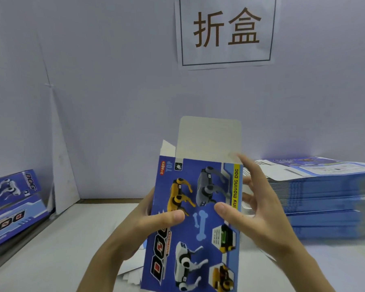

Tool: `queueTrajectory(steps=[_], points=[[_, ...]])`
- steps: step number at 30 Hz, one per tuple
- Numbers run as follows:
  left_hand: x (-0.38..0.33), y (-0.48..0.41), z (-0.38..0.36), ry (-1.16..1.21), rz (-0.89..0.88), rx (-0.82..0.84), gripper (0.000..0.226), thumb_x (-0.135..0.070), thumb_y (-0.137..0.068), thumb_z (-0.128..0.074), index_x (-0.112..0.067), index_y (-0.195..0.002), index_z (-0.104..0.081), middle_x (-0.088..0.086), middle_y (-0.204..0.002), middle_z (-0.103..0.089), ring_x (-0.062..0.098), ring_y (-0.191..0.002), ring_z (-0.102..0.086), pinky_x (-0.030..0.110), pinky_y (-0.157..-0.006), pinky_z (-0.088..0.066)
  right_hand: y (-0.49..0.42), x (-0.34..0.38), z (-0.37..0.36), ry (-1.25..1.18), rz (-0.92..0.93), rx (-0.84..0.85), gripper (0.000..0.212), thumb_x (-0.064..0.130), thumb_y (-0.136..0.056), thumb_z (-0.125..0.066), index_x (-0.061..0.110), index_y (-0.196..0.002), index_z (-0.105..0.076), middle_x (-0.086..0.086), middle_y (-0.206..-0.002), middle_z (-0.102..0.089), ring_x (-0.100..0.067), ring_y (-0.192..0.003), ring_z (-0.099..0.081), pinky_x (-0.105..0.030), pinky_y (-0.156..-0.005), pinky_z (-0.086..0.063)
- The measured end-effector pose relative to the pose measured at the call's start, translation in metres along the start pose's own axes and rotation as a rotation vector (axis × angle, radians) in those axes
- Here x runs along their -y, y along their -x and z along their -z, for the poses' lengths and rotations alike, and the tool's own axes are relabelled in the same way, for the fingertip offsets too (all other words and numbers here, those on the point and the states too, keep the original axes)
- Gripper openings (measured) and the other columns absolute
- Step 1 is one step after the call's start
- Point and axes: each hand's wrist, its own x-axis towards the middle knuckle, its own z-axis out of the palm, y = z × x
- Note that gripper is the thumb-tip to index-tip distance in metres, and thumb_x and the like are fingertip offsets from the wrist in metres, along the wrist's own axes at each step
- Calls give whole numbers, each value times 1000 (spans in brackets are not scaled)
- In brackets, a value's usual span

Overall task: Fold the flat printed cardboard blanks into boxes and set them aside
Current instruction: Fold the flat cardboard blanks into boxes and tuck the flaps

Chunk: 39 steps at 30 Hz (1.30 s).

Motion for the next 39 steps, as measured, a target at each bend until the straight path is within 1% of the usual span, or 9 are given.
queueTrajectory(steps=[4,8,16,19,24,29,33,36,39], points=[[1,4,3,49,-29,-21,109,-60,-20,-91,-24,-116,-53,8,-91,-75,29,-78,-73,27,-58,-57,3,1,-8,-17,40,9,46,48,-69,-72,43,-105,-44,8,-103,-60,-21,-100,-66,-41,-79,-56],[0,8,7,82,-46,-49,112,-59,-18,-92,-21,-116,-52,9,-89,-75,29,-76,-73,29,-56,-57,2,3,-9,-24,14,39,62,51,-69,-73,44,-120,-40,6,-120,-57,-21,-112,-61,-44,-84,-56],[-6,-4,0,109,-177,-103,107,-66,-30,-88,-24,-123,-52,-1,-94,-76,16,-83,-73,22,-62,-56,2,0,-7,-59,-9,57,44,51,-70,-68,43,-105,-44,8,-104,-62,-23,-101,-64,-51,-79,-54],[-6,6,-10,176,-284,-115,62,-48,-59,-82,-53,-115,-57,3,-111,-71,27,-88,-73,30,-59,-58,1,-1,-9,-201,-47,107,45,46,-72,-65,38,-113,-51,7,-106,-66,-21,-104,-64,-47,-78,-56],[-5,3,-23,-96,-636,-361,65,-59,-73,-70,-51,-133,-46,-10,-141,-44,28,-118,-60,42,-73,-60,2,4,-13,-441,-51,72,36,33,-75,-61,30,-111,-56,-4,-96,-69,-20,-85,-69,-28,-69,-56],[-4,4,-27,3,-633,-328,37,-36,-78,-60,-37,-115,-63,-5,-120,-65,26,-98,-69,33,-64,-58,5,9,-14,-496,-44,70,38,31,-74,-60,29,-112,-57,-8,-100,-67,-24,-85,-70,-31,-67,-58],[0,4,-28,116,-591,-329,17,-32,-69,-63,-18,-66,-54,4,-59,-53,20,-49,-55,26,-47,-46,6,11,-16,-422,18,89,40,30,-75,-59,26,-115,-54,-8,-100,-65,-32,-86,-66,-39,-71,-58],[-2,4,-30,120,-635,-325,22,-27,-69,-62,-20,-57,-45,6,-64,-39,23,-52,-42,26,-46,-40,6,9,-15,-339,1,52,35,35,-67,-62,32,-101,-54,-17,-95,-55,-45,-83,-57,-59,-71,-53],[-5,1,-30,195,-622,-271,14,-25,-69,-62,-23,-61,-50,-4,-66,-43,10,-54,-47,22,-48,-45,6,9,-15,-341,23,45,32,35,-69,-62,30,-99,-52,-18,-91,-52,-43,-78,-56,-47,-66,-54]])
